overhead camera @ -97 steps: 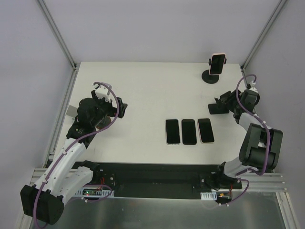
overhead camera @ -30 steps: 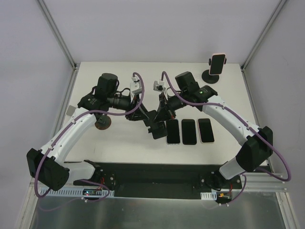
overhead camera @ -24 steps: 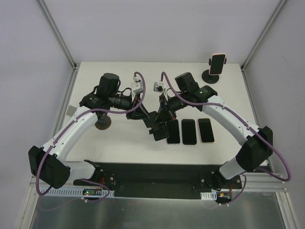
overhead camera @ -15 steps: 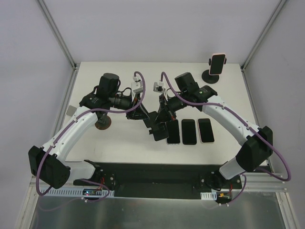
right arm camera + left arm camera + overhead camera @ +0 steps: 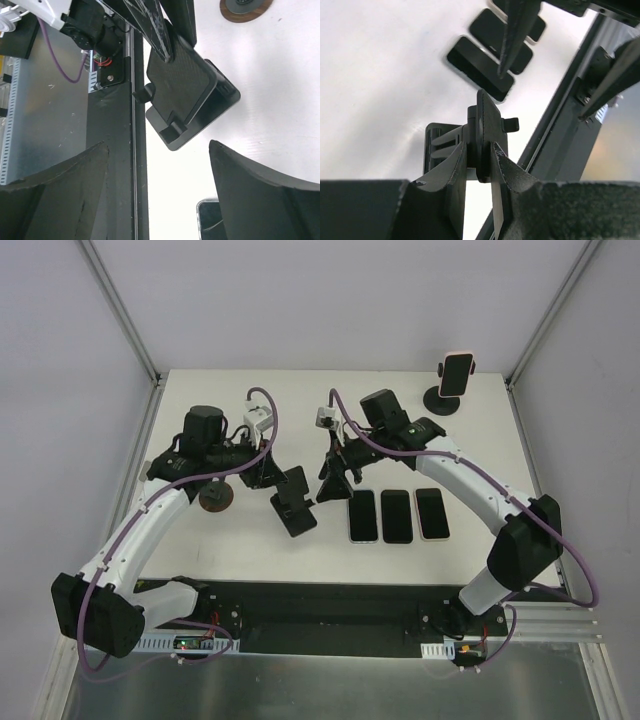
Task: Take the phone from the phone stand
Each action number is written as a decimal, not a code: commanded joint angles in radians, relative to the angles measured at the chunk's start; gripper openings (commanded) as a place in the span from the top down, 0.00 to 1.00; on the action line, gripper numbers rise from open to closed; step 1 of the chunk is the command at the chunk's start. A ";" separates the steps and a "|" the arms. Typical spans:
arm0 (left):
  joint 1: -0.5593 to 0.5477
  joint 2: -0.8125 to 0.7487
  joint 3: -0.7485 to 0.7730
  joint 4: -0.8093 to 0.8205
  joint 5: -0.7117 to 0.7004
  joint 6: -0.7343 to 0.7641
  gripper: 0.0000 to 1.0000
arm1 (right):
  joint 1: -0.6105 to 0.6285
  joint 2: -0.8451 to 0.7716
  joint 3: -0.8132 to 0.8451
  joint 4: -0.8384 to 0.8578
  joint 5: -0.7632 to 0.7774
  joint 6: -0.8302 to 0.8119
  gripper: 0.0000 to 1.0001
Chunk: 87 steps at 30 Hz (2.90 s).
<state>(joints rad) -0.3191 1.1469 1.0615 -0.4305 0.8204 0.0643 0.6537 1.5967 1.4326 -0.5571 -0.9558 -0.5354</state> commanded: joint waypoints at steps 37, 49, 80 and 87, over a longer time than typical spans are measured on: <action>0.103 -0.182 -0.571 0.668 -0.896 -0.621 1.00 | -0.201 -0.346 -0.365 0.379 0.588 0.410 0.04; 0.127 -0.203 -0.531 0.578 -0.754 -0.483 1.00 | -0.215 -0.363 -0.393 0.402 0.578 0.417 0.04; 0.141 -0.251 -0.486 0.441 -0.733 -0.419 0.64 | -0.264 -0.412 -0.388 0.364 0.698 0.347 0.04; 0.140 -0.332 -0.430 0.365 -0.747 -0.393 0.35 | -0.318 -0.414 -0.287 0.275 0.994 0.269 0.04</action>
<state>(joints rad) -0.1879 0.8757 0.5568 -0.0288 0.0742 -0.3542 0.3706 1.2194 1.0542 -0.2485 -0.1925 -0.2108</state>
